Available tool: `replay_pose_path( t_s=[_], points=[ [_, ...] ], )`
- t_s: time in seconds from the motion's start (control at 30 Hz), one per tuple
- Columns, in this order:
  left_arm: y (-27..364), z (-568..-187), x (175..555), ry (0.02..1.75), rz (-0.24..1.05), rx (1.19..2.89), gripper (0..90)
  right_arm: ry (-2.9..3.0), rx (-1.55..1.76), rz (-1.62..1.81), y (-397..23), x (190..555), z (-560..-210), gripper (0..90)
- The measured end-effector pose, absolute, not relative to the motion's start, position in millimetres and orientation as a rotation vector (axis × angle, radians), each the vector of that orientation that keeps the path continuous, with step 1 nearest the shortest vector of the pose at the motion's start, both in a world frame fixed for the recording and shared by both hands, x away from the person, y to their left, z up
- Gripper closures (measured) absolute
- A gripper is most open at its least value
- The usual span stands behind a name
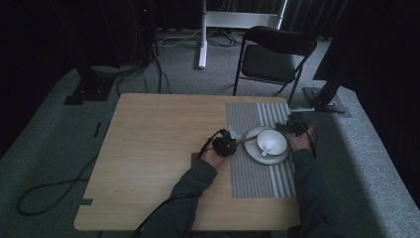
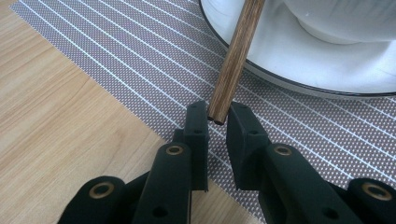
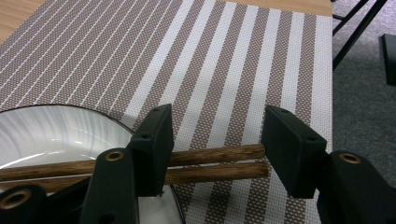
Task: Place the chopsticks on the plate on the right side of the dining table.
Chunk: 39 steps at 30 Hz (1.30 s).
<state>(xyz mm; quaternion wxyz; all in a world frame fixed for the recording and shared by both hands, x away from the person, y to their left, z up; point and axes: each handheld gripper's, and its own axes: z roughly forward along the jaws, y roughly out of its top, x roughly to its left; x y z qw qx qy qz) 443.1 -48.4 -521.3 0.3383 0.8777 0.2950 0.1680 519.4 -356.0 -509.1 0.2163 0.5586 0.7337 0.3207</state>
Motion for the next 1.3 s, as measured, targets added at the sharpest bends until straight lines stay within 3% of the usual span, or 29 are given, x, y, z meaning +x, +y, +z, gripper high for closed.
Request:
replay_pose_path(
  t_s=[1.3],
  points=[
    [-64.0,-519.1,469.4,0.872,0.416,2.282,78.4,2.051,1.555,0.851,-366.8,509.4,-507.3,42.9]
  ],
)
